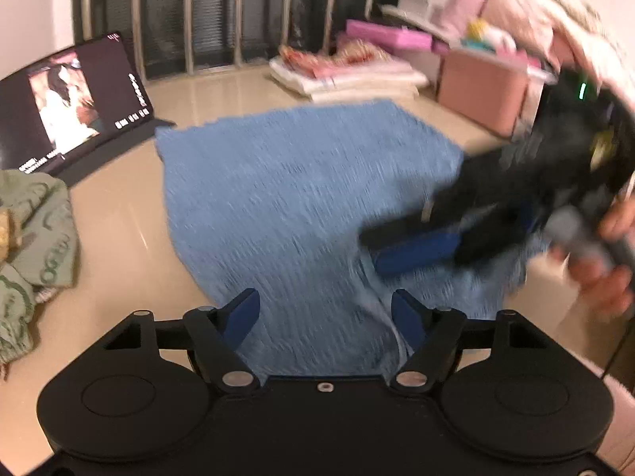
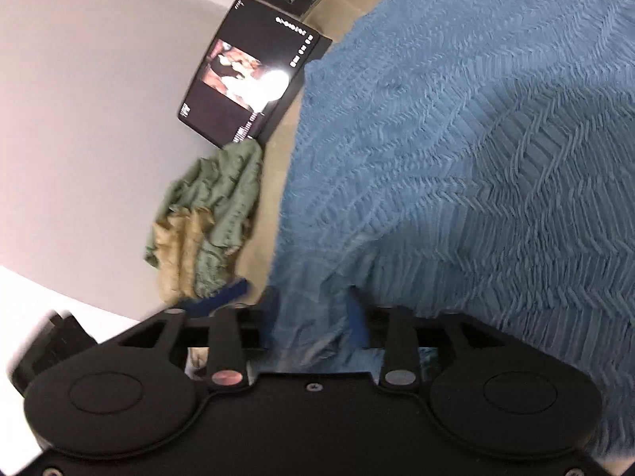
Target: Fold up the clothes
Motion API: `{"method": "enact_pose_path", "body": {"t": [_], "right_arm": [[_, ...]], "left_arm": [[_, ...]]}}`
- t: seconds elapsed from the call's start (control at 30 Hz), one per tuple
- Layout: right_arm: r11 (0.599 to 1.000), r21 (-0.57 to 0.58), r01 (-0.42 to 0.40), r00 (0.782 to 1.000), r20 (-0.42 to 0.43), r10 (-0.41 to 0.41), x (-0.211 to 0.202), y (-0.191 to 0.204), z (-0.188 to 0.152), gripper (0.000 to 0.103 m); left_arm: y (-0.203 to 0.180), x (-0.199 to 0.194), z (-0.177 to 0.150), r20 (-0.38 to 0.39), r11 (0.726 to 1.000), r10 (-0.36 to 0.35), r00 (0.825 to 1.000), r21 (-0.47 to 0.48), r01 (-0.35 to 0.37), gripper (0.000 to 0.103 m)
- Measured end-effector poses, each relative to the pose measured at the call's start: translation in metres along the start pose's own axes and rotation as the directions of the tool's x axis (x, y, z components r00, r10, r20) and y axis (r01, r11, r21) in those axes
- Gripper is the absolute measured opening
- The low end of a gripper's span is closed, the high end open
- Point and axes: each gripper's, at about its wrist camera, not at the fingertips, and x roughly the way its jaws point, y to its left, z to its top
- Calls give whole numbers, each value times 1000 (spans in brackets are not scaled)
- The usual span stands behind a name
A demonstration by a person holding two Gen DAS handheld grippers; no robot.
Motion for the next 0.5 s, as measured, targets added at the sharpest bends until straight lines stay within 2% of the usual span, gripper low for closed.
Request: {"method": "enact_pose_path", "body": {"t": [0.1,0.17,0.23,0.27,0.33,0.37,0.43,0.5], "right_arm": [[996,43,-82,997,1,82,-20,3,-1,53],[991,51,-123,992,7,122,-39,5,-3,53],[994,5,-108,993,53,108,-60,10,-4,53],[996,-23,-83,993,81,85,-71,13,-6,53],[992,-111,55,988,150,-38,-96,18,-16,53],[980,-153,130,977,189,-100,-109,20,-22,53],[930,-256,263,951,231,-205,-123,25,-40,53],[859,-367,357,927,250,-279,-126,30,-64,52]], "left_arm": [[-4,7,-3,-14,999,-28,1000,-19,28,72],[-8,13,-4,-36,1000,10,999,5,-10,72],[-10,17,-4,-52,999,34,998,13,-33,72],[-10,18,-5,-56,999,37,998,8,-37,72],[-9,18,-6,-59,999,41,997,-5,-41,72],[-8,17,-6,-55,999,39,998,-13,-40,72],[-7,15,-5,-43,999,28,999,-32,-29,71],[-5,12,-1,-23,998,10,1000,-63,-12,71]]}}
